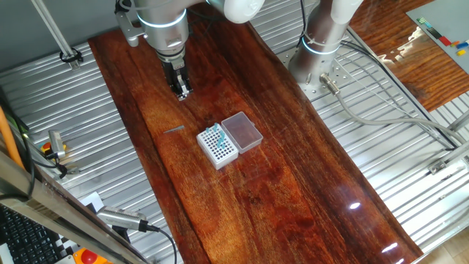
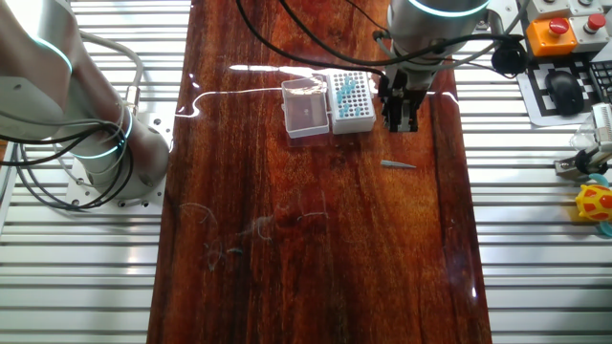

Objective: Insert a medium pipette tip into the holder for medium pipette tips

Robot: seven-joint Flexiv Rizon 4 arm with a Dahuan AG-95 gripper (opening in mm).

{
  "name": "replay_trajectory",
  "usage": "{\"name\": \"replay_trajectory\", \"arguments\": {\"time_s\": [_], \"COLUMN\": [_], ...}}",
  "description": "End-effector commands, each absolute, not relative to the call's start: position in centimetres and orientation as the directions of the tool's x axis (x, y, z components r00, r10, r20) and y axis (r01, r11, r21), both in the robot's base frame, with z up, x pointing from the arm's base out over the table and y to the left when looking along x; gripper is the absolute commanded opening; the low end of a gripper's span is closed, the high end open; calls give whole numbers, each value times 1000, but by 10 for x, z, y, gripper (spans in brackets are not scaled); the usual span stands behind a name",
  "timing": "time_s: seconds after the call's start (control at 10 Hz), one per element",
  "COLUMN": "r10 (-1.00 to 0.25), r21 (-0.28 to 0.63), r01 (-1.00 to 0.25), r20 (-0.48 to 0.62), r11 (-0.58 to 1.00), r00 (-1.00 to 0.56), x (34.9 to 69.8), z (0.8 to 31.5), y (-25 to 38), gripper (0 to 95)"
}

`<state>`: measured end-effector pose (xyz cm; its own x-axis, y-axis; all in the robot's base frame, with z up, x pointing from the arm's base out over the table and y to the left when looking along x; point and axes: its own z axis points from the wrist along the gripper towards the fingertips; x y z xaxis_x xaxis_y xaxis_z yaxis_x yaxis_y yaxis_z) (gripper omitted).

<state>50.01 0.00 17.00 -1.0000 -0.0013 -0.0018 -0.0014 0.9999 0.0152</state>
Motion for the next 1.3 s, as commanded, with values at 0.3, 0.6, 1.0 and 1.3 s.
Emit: {"name": "replay_trajectory", "arguments": {"time_s": [0.3, 0.6, 1.0, 1.3], "r10": [-79, -80, -149, 20], "r21": [16, 16, 6, -4], "r01": [-79, -80, -149, 20], "r20": [-3, -3, 1, 25], "r11": [997, 997, 989, 1000], "r00": [-997, -997, -989, -999], "x": [499, 496, 488, 490], "z": [170, 168, 165, 165], "y": [0, -1, -1, -2], "gripper": [0, 0, 0, 0]}}
